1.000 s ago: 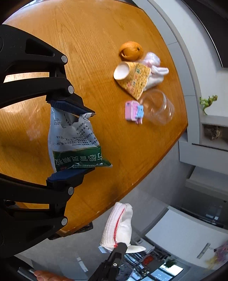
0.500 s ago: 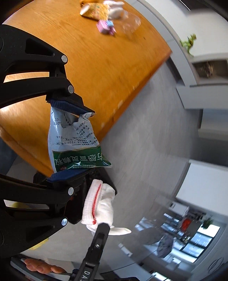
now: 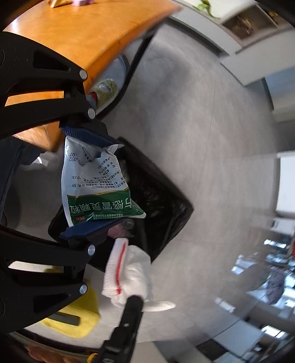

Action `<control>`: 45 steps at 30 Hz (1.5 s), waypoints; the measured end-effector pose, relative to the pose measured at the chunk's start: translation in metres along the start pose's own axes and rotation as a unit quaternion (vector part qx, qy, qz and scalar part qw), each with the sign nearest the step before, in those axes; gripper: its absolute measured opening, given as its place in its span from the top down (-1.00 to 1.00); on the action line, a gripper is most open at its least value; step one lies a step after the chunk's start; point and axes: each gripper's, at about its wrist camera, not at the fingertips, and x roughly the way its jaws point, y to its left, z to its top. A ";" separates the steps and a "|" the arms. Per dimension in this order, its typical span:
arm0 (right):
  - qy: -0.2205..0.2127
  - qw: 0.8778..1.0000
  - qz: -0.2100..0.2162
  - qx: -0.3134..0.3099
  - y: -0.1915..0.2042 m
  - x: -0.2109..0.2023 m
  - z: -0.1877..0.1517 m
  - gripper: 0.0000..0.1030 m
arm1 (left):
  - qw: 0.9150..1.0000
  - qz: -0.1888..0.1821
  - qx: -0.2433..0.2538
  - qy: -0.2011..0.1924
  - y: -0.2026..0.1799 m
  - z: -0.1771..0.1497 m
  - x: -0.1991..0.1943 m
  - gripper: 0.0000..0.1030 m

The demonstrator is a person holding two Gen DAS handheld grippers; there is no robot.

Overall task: Collect trash
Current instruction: 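Carry the packet and white cloth over the black trash bag and open both grippers, then swing both tools back over the table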

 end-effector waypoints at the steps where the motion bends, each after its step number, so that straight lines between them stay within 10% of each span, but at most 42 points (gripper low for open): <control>1: 0.010 1.000 -0.012 0.012 -0.004 0.005 0.004 0.26 | 1.000 0.008 0.021 0.014 -0.008 0.001 0.010 -0.86; 2: 0.012 0.999 -0.022 0.028 -0.008 0.008 0.007 -0.25 | 0.999 0.027 0.038 0.016 -0.014 0.000 0.014 -0.88; 3: 0.002 0.999 -0.030 0.039 -0.012 0.008 0.009 -0.30 | 0.997 0.047 0.052 0.009 -0.019 -0.001 0.016 -0.88; 18: -0.011 1.000 -0.010 0.010 0.015 0.000 0.008 -0.31 | 0.999 0.035 -0.003 -0.007 0.012 -0.011 0.001 -0.88; 29: 0.003 0.995 0.043 -0.092 0.114 -0.004 -0.012 -0.31 | 0.994 0.047 -0.095 -0.041 0.084 -0.045 -0.043 -0.88; 45: 0.066 0.951 0.096 -0.286 0.331 0.046 -0.072 -0.31 | 0.944 0.153 -0.285 -0.061 0.289 -0.158 -0.109 -0.88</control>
